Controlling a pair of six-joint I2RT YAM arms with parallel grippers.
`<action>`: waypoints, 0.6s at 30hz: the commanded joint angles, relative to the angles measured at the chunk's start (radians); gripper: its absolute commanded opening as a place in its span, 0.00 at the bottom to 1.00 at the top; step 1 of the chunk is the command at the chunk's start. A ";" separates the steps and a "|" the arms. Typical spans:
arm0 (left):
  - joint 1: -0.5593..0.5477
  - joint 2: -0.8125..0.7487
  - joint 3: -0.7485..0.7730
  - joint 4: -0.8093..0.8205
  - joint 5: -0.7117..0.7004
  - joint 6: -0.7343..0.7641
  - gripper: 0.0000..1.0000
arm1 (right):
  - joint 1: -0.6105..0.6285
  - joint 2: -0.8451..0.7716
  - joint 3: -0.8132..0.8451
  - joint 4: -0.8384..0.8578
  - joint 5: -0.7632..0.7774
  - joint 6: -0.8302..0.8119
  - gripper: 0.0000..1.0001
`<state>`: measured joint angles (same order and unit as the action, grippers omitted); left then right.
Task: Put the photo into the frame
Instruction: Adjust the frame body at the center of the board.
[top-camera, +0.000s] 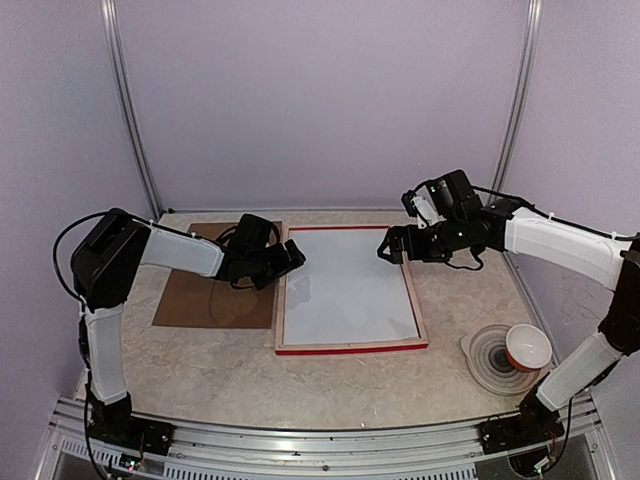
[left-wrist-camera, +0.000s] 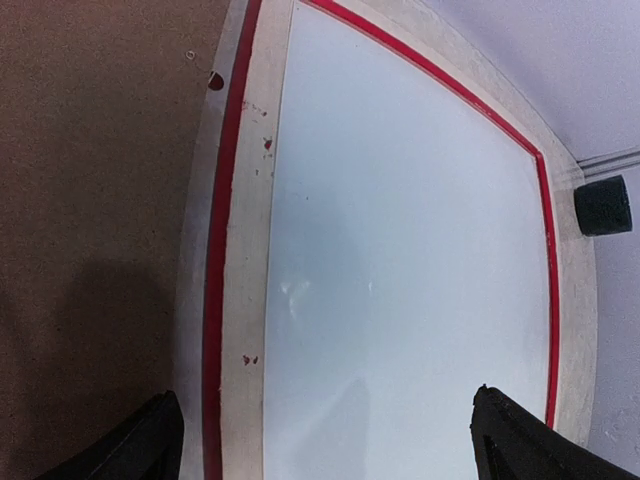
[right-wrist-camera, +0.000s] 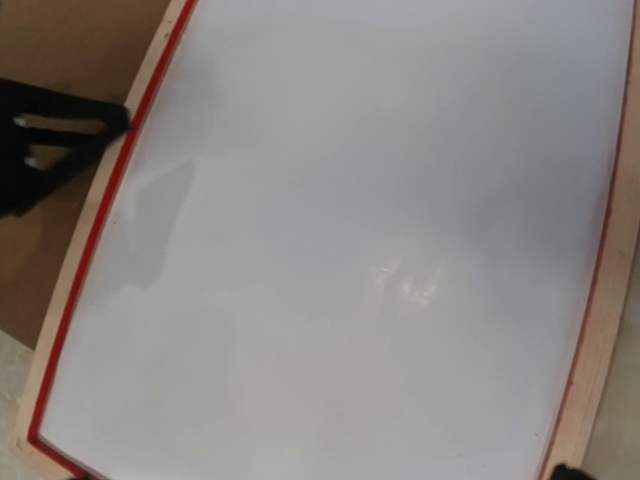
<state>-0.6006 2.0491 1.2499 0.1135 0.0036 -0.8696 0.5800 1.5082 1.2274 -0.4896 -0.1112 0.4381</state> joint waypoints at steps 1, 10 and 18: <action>0.054 -0.122 -0.055 -0.014 -0.064 0.008 0.99 | -0.014 -0.035 -0.015 -0.002 0.000 -0.002 0.99; 0.106 -0.094 -0.094 -0.008 -0.013 0.018 0.99 | -0.019 -0.025 -0.021 0.017 -0.017 0.000 0.99; 0.095 -0.015 -0.083 0.034 0.029 -0.012 0.99 | -0.026 -0.043 -0.055 0.025 -0.013 -0.002 0.99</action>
<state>-0.4984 1.9949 1.1671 0.1215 0.0067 -0.8715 0.5705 1.4967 1.1988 -0.4805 -0.1188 0.4377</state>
